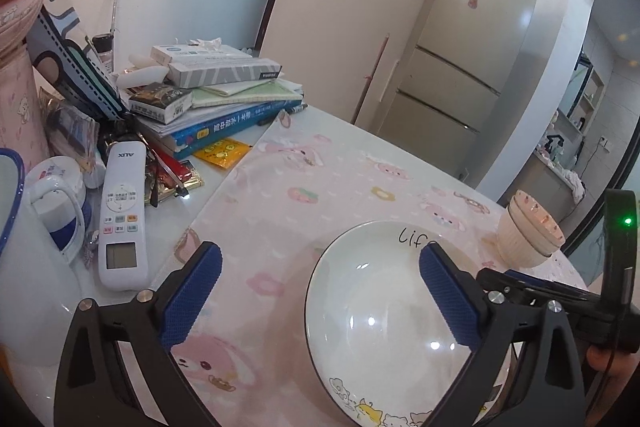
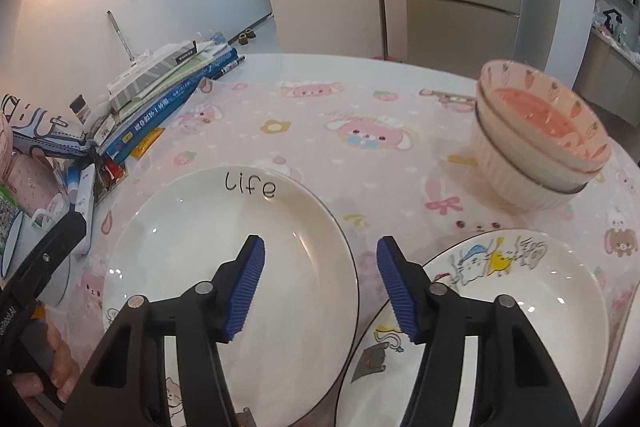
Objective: Organize plates and bowls
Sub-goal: 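Move both grippers to the rim of a white Life plate, then close both grippers on the white plate rim and lift it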
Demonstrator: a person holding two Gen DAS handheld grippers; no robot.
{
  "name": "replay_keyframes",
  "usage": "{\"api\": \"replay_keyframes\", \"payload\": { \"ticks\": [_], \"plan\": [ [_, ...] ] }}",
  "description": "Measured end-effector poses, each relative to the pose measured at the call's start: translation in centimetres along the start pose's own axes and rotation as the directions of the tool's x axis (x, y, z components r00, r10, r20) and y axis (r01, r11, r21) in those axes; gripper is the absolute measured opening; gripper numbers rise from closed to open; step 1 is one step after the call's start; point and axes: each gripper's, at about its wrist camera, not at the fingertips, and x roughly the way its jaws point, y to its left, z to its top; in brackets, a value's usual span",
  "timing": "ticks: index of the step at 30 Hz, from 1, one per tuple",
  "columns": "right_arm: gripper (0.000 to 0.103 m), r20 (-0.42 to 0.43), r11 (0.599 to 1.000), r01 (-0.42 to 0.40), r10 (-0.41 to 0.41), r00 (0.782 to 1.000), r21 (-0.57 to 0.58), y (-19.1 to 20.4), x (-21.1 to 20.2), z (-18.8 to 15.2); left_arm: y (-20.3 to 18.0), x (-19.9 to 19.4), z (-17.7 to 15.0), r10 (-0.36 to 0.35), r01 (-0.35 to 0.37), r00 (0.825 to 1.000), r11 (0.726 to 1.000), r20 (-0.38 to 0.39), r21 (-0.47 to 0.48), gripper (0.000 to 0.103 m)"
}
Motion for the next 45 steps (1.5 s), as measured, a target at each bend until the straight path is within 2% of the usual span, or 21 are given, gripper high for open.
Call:
{"api": "replay_keyframes", "payload": {
  "ticks": [5, 7, 9, 14, 16, 17, 19, 21, 26, 28, 30, 35, 40, 45],
  "plan": [
    [0.061, -0.012, 1.0, 0.019, -0.019, 1.0, -0.006, 0.3, 1.3, -0.4, -0.5, 1.2, -0.1, 0.003, -0.002, 0.999, 1.0, -0.053, 0.026, 0.098],
    [0.061, -0.025, 1.0, 0.021, -0.021, 0.999, -0.01, 0.4, 1.8, -0.5, -0.2, 1.7, -0.2, 0.0, 0.001, 0.997, 1.0, -0.08, 0.015, 0.094],
    [0.055, -0.036, 1.0, 0.019, -0.02, 0.999, -0.022, 0.6, 2.2, -0.6, 0.1, 2.0, -0.3, -0.007, 0.007, 0.995, 1.0, -0.1, 0.001, 0.092],
    [0.055, -0.033, 0.999, 0.027, -0.028, 0.999, -0.031, 0.6, 2.3, -0.7, 0.5, 2.8, -0.5, -0.012, 0.009, 0.99, 1.0, -0.143, -0.018, 0.089],
    [0.053, -0.033, 0.999, 0.033, -0.034, 0.999, -0.039, 0.6, 2.4, -0.7, 0.5, 3.3, -0.6, -0.013, 0.01, 0.986, 1.0, -0.168, -0.018, 0.084],
    [0.048, -0.033, 0.999, 0.032, -0.033, 0.999, -0.041, 0.6, 2.3, -0.6, 0.5, 3.6, -0.7, -0.016, 0.013, 0.982, 1.0, -0.186, -0.018, 0.082],
    [0.047, -0.041, 0.999, 0.03, -0.032, 0.999, -0.042, 0.4, 2.3, -0.5, 0.5, 4.1, -0.9, -0.018, 0.014, 0.977, 1.0, -0.214, -0.018, 0.068],
    [0.043, -0.051, 0.999, 0.022, -0.025, 0.998, -0.047, 0.2, 2.3, -0.4, 0.5, 4.5, -1.0, -0.013, 0.009, 0.973, 1.0, -0.232, -0.017, 0.059],
    [0.026, -0.066, 1.0, 0.005, -0.007, 0.998, -0.018, -0.9, 2.3, 0.0, 0.5, 4.7, -1.2, -0.019, 0.015, 0.969, 1.0, -0.247, -0.018, 0.05],
    [0.025, -0.073, 1.0, -0.011, 0.009, 0.997, -0.02, -1.1, 2.3, 0.0, 0.4, 4.9, -1.3, -0.028, 0.024, 0.966, 1.0, -0.257, -0.017, 0.038],
    [0.024, -0.08, 0.999, -0.019, 0.017, 0.997, -0.025, -1.2, 2.4, 0.1, 0.3, 5.2, -1.4, -0.036, 0.033, 0.961, 0.999, -0.274, -0.018, 0.033],
    [0.023, -0.083, 0.999, -0.032, 0.03, 0.996, -0.028, -1.2, 2.5, 0.3, 0.5, 5.3, -1.5, -0.048, 0.042, 0.959, 0.999, -0.279, -0.029, 0.03],
    [0.02, -0.082, 0.998, -0.062, 0.06, 0.995, -0.02, -1.7, 2.4, 0.3, 1.0, 5.3, -1.5, -0.064, 0.05, 0.958, 0.997, -0.278, -0.058, 0.022],
    [0.018, -0.091, 0.996, -0.086, 0.086, 0.992, 0.0, -2.1, 2.5, 0.4, 0.9, 5.3, -1.5, -0.07, 0.055, 0.957, 0.997, -0.281, -0.06, 0.021]
  ]
}}
